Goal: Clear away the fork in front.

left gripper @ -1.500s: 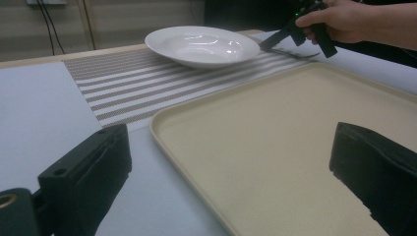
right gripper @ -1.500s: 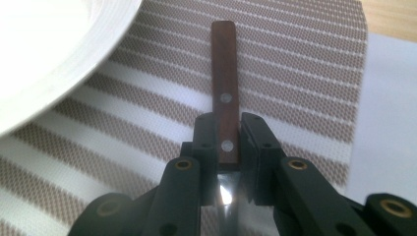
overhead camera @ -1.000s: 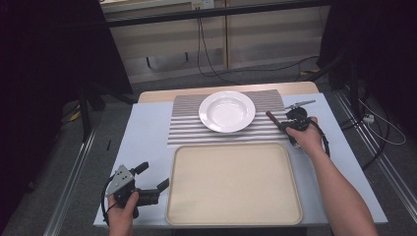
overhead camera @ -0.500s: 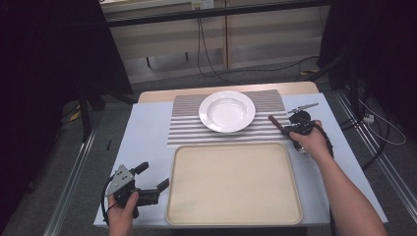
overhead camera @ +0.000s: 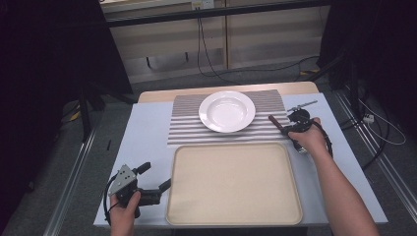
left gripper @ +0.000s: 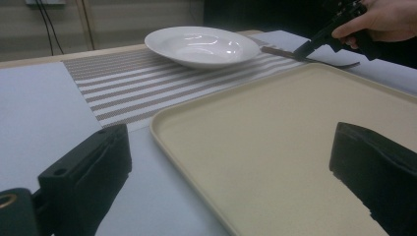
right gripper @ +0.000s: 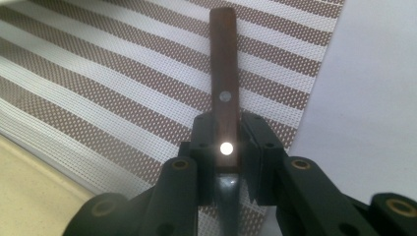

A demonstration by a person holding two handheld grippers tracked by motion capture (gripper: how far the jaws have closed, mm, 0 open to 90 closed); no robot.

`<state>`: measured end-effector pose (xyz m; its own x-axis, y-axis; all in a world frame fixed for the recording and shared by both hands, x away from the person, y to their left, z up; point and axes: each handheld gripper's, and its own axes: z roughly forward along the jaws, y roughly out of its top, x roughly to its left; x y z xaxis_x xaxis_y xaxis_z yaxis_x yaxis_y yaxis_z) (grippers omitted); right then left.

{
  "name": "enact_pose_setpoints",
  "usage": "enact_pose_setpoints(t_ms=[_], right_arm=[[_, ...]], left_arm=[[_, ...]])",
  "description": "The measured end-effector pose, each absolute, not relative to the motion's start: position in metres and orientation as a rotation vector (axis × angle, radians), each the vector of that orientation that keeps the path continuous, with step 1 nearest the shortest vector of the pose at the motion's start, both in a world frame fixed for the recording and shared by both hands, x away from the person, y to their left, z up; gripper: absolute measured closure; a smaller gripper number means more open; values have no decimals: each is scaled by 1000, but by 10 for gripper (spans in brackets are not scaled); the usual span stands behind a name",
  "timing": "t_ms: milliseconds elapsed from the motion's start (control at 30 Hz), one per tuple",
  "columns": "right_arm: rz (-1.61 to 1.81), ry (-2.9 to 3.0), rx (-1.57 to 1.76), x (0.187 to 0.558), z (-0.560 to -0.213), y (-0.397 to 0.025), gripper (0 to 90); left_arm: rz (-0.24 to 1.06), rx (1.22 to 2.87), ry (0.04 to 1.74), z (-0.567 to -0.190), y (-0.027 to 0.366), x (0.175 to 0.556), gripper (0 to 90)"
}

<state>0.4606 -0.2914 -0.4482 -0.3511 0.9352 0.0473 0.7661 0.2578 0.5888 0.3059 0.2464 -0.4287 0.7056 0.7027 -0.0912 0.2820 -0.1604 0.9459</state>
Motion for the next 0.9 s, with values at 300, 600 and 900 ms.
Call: enact_pose_setpoints(t_ms=[300, 600, 900], right_arm=[[682, 2264, 1570, 468, -445, -286, 763], [758, 2242, 1615, 467, -448, -292, 772], [713, 2228, 1612, 467, -447, -287, 778]], left_arm=[[455, 1738, 801, -429, 246, 307, 25], [455, 1750, 791, -429, 244, 306, 26], [456, 1747, 789, -429, 242, 307, 27]])
